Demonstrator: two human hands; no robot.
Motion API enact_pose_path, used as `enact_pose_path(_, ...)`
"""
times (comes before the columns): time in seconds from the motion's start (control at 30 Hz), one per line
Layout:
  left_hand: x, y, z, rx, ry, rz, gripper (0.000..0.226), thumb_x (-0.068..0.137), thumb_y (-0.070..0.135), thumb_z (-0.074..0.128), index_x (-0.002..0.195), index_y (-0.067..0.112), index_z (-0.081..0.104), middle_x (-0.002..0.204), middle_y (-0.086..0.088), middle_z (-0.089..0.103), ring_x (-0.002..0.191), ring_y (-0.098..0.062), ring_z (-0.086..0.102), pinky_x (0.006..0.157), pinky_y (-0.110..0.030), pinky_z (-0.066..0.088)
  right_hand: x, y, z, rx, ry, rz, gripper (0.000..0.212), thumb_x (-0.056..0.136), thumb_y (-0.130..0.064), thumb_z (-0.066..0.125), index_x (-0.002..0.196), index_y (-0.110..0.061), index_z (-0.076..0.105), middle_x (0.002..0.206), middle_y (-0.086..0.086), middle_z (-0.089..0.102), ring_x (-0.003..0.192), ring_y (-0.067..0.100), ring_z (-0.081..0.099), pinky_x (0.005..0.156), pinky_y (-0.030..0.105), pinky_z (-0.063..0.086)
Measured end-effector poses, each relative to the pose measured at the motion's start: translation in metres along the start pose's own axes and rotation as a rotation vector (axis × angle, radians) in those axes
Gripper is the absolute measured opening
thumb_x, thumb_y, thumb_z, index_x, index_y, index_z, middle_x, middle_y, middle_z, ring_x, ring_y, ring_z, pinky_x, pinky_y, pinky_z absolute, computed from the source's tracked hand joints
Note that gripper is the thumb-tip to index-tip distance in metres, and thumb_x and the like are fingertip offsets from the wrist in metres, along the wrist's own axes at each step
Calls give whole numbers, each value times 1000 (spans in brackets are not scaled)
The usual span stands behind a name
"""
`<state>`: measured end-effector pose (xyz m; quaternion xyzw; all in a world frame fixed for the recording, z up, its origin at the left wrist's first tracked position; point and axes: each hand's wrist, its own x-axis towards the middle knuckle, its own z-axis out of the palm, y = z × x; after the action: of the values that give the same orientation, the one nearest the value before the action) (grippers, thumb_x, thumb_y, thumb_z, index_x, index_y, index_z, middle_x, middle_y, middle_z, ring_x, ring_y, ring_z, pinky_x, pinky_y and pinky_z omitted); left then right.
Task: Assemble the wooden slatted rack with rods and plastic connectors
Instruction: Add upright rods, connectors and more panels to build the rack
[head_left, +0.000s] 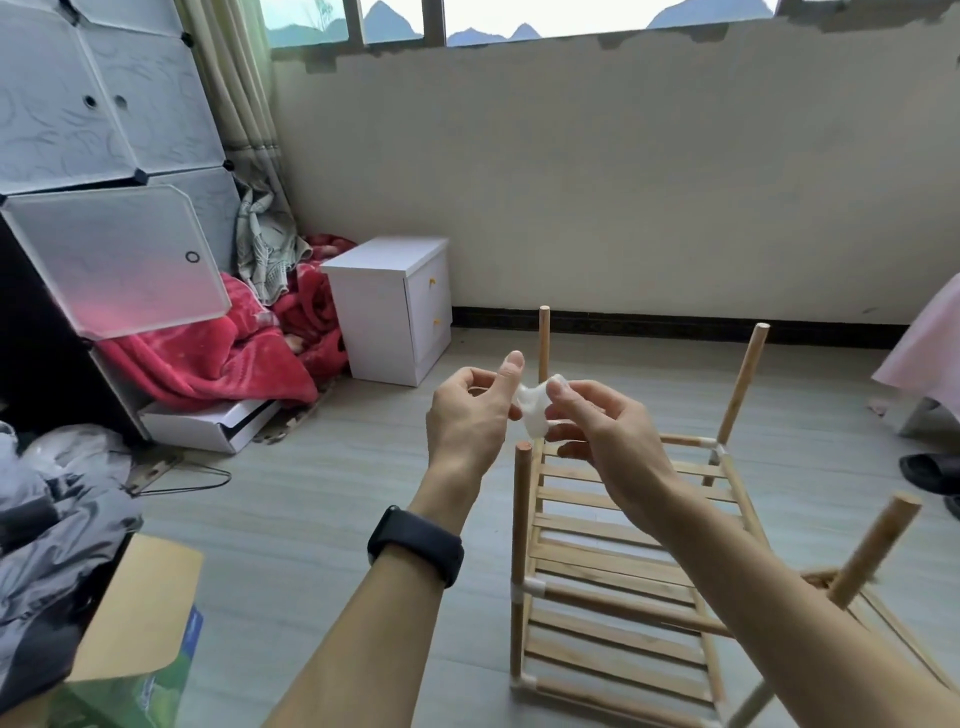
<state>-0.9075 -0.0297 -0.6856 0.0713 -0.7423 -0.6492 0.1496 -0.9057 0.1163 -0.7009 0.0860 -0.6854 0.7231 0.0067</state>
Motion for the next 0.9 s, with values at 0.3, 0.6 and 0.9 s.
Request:
enact_pose_path(0.3, 0, -17, -14, -93, -243, -97, 30, 99, 44, 55, 110, 24, 75, 101, 2, 76, 103, -19, 67, 80, -32, 45, 1, 8, 6, -31, 77, -93, 24, 94, -28, 68, 107, -8, 70, 90, 9, 74, 81, 20, 72, 78, 31, 60)
enact_pose_path(0.6, -2, -30, -14, -115, -353, -100, 32, 98, 41, 56, 124, 31, 71, 109, 4, 75, 108, -16, 66, 87, -34, 47, -5, 17, -1, -169, 69, -168, 35, 84, -38, 73, 105, -10, 70, 88, 8, 76, 80, 20, 74, 73, 30, 60)
enact_pose_path(0.9, 1, -44, -13, -116, -385, -141, 26, 97, 36, 58, 117, 34, 73, 103, 7, 76, 106, -17, 66, 87, -33, 48, -7, 26, -8, -194, 21, -87, 23, 90, -29, 73, 105, -11, 72, 87, 6, 77, 81, 21, 74, 77, 35, 61)
